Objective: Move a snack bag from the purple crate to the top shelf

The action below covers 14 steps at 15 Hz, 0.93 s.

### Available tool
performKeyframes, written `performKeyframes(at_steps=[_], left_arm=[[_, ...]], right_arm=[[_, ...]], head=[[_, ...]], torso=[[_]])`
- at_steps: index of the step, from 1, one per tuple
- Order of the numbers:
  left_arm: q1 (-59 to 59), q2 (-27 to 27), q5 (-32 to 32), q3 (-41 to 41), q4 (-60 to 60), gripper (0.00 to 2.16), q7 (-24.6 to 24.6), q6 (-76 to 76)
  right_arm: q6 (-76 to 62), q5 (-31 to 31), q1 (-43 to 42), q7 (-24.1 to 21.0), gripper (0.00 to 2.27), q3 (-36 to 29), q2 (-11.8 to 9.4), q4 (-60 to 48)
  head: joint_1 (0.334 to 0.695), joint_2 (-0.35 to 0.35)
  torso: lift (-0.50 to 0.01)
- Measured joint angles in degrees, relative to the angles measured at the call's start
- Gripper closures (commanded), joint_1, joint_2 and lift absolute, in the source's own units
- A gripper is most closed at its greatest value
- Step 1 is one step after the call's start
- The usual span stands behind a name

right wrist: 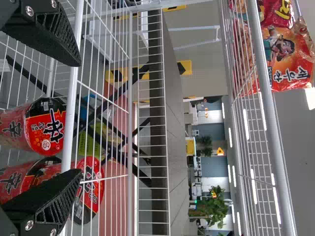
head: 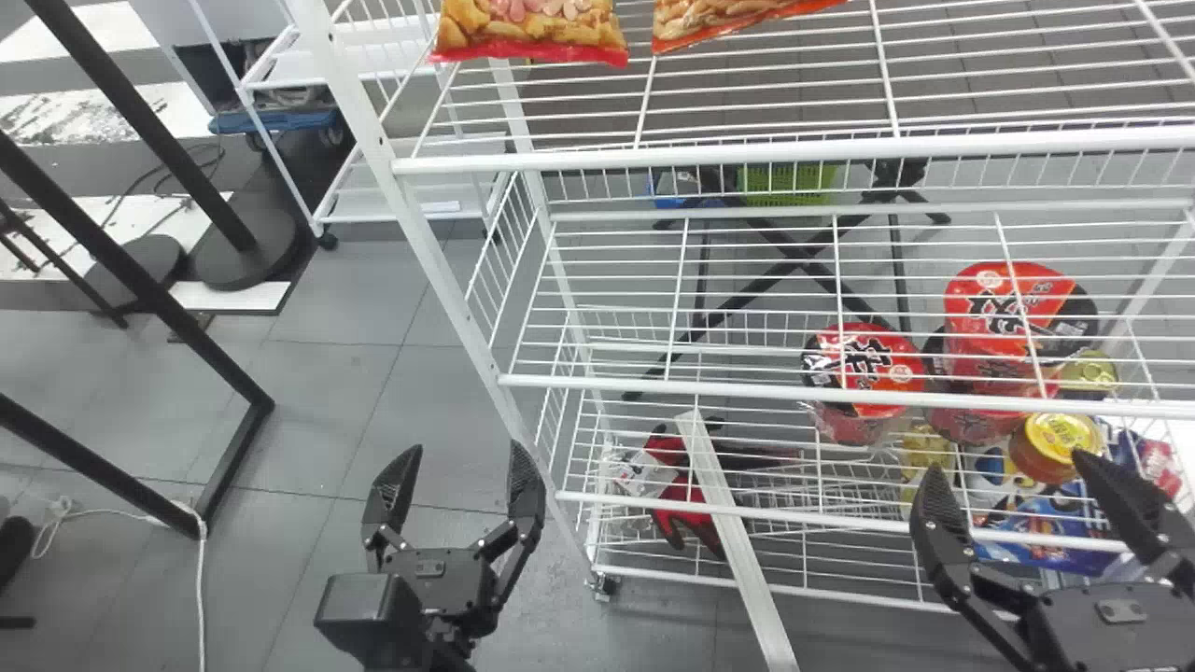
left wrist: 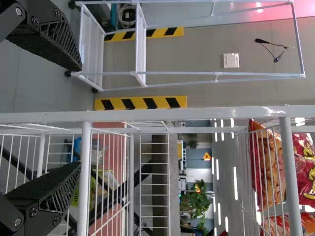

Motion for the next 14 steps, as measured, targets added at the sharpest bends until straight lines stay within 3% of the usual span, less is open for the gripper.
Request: performKeyframes(at_steps=[14], left_arm=[[0.31, 0.00, 0.00, 0.00, 0.26, 0.15, 0.62, -0.60]], right_arm=[[1.58, 1.05, 0.05, -1.98, 0.01, 0.62, -0.13, 0.16]], head=[[0.695, 0.236]], torso=[[-0.370]])
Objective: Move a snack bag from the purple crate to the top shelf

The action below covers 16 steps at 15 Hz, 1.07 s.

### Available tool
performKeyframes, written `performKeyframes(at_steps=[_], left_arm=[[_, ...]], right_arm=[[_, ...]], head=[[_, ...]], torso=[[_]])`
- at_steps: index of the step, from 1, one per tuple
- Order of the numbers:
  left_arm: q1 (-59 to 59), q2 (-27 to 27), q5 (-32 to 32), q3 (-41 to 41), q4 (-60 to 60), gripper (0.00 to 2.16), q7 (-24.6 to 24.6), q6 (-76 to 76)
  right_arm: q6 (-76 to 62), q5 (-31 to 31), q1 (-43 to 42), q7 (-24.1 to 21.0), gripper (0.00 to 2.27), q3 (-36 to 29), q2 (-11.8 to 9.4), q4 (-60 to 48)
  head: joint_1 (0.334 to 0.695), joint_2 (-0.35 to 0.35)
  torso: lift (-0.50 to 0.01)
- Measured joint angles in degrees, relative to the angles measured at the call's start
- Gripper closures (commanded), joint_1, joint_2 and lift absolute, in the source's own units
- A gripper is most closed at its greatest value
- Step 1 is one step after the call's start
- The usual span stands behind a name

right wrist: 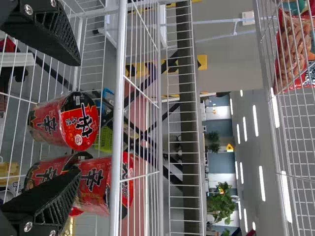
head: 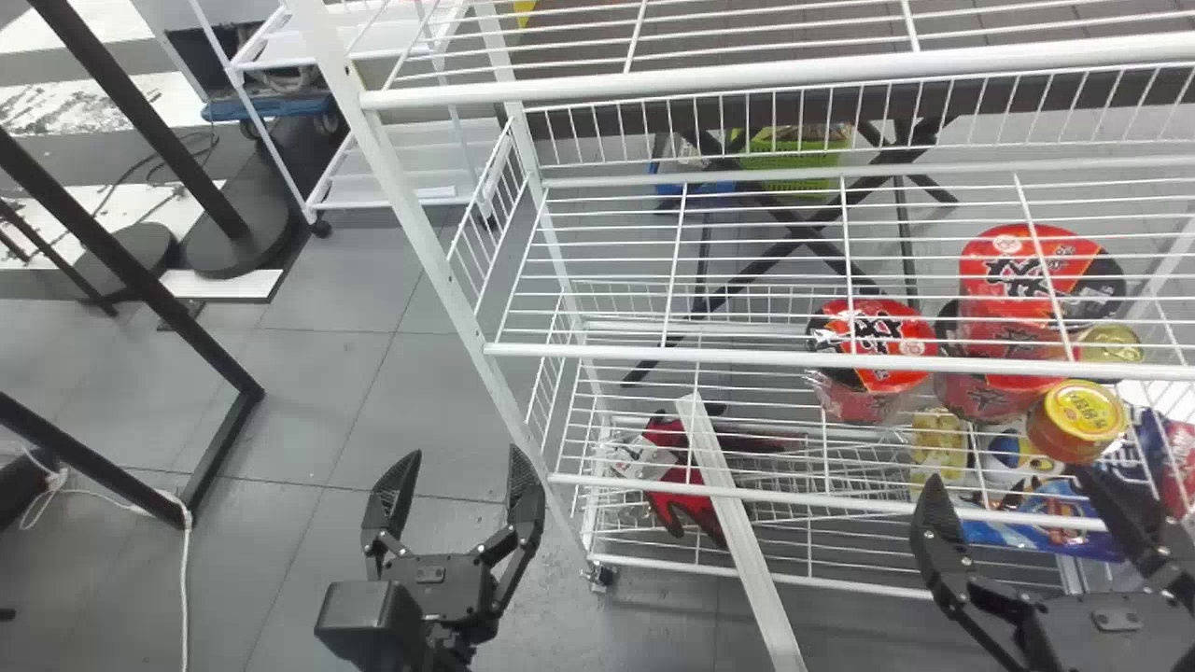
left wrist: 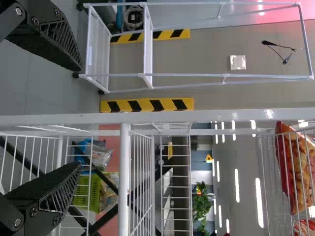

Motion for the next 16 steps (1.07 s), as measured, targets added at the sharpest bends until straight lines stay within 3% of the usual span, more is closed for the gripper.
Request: performKeyframes(at_steps=[16], left_arm=[[-0.49, 0.06, 0.00, 0.00, 0.56, 0.15, 0.00, -0.18]], right_arm=[[-0.24, 0.19, -0.13, 0.79, 0.00, 0.00, -0.08, 0.27]], head=[[0.695, 0.241]], torso=[[-0.434]])
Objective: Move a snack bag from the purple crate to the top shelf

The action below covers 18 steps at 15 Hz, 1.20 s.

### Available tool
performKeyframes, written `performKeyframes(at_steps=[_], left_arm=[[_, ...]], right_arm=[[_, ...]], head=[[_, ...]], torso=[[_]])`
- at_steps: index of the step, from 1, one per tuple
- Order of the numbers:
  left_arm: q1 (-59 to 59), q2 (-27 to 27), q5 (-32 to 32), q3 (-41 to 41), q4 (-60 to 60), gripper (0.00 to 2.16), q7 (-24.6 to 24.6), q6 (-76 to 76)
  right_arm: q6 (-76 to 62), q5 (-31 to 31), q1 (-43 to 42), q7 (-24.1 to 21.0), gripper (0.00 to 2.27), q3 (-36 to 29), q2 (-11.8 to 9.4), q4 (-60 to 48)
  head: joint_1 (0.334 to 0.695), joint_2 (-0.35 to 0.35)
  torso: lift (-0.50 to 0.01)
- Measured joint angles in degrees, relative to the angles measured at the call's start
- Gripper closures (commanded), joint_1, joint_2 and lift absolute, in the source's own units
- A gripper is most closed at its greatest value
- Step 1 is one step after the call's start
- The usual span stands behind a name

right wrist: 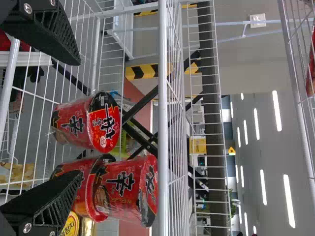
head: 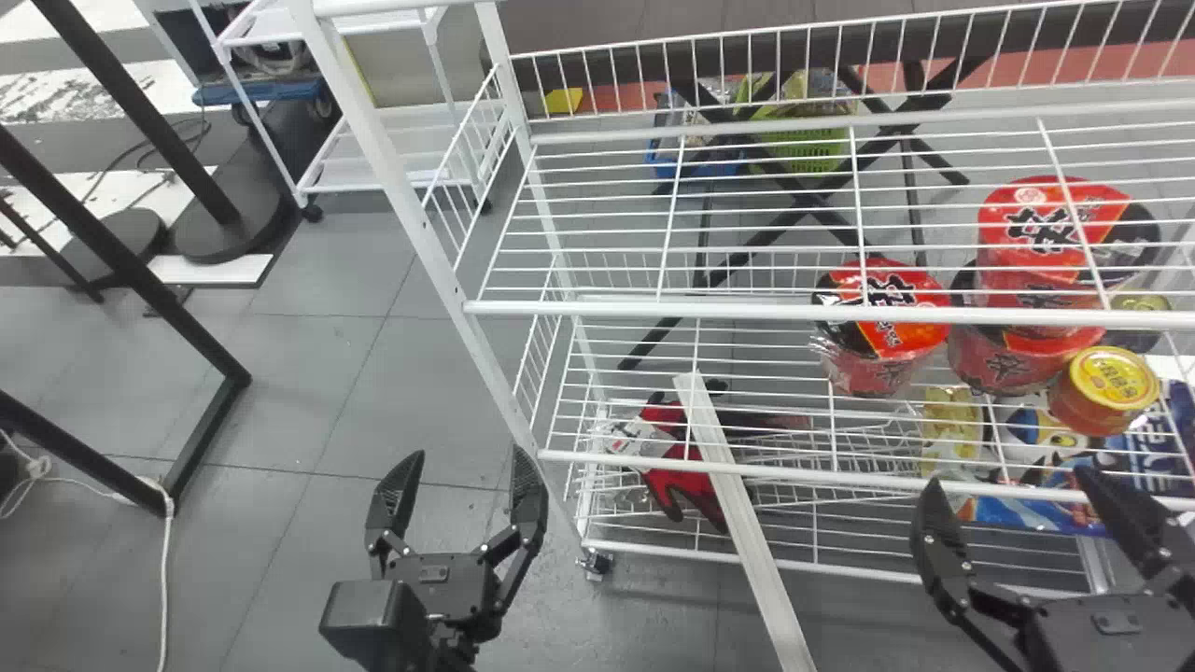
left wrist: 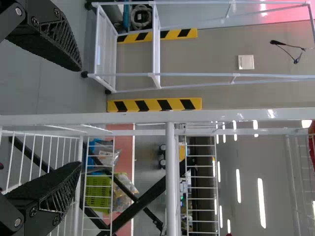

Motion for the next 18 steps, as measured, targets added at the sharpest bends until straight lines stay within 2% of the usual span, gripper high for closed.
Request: performKeyframes(at_steps=[10, 18], left_arm=[[-0.12, 0.03, 0.00, 0.00, -0.06, 0.15, 0.00, 0.09], [-0.12, 0.12, 0.00, 0.00, -0.31, 0.15, 0.00, 0.25]], right_arm=[[-0.09, 0.16, -0.18, 0.12, 0.00, 0.14, -0.04, -0.01], [0.99, 0.01, -0.35, 1.15, 0.00, 0.35, -0.05, -0.45]], head=[[0.695, 0.242], [0.695, 0.251]], torso=[[-0.455], [-0.452]])
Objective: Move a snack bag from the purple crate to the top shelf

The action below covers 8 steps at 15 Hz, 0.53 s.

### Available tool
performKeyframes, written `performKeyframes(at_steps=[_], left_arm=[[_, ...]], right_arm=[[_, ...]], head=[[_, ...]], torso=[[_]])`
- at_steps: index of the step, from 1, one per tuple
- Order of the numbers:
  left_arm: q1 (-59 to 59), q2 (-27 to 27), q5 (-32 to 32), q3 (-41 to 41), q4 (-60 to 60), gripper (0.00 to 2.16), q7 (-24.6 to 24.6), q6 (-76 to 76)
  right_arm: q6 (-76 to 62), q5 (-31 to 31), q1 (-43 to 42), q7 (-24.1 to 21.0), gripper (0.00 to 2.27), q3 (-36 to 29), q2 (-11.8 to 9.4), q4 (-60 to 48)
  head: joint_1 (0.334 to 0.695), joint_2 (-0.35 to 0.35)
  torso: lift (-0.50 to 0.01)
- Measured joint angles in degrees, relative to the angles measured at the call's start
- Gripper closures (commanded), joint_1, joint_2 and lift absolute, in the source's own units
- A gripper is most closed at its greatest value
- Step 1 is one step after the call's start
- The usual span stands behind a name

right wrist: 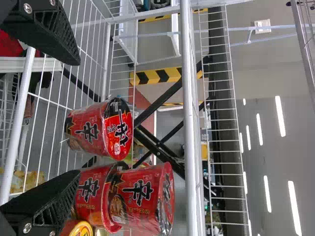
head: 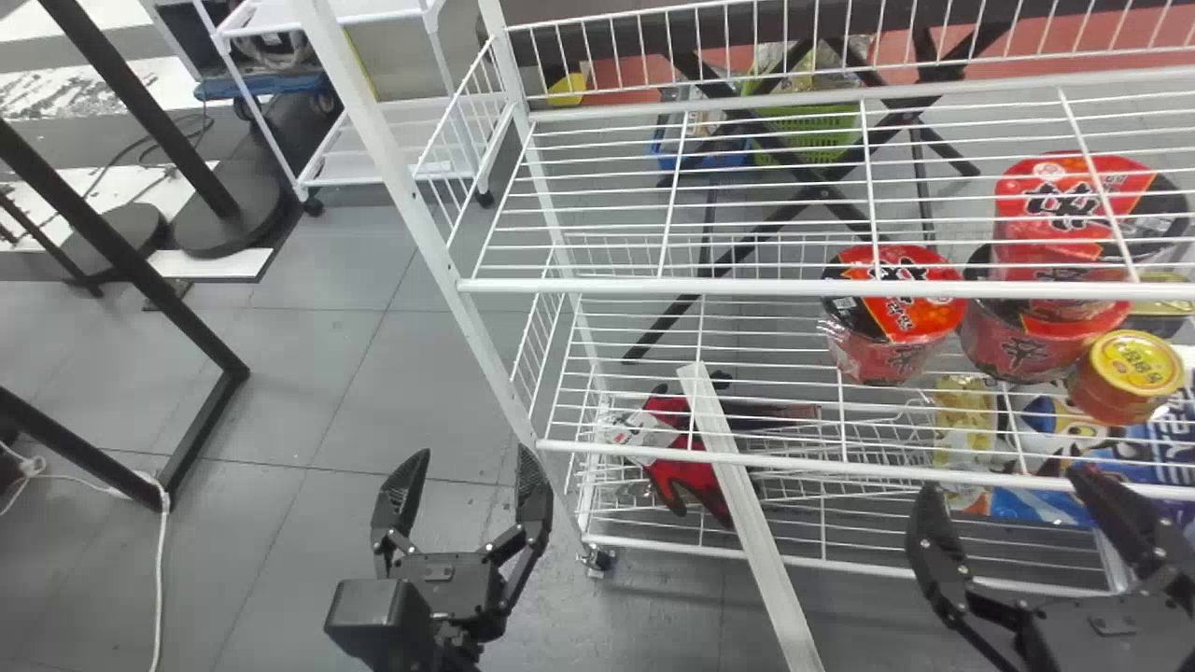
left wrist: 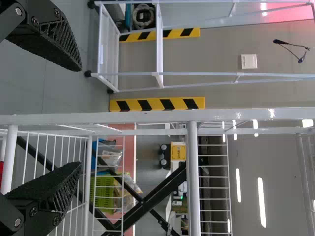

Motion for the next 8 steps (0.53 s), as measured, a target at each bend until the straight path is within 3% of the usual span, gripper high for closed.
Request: performKeyframes(at_steps=[8], left_arm=[[0.00, -0.17, 0.12, 0.24, 0.11, 0.15, 0.16, -0.03]], right_arm=[[0.14, 0.52, 1.43, 0.19, 0.01, -0.60, -1.08, -1.89]], head=[[0.695, 0.251]], torso=[[-0.452]])
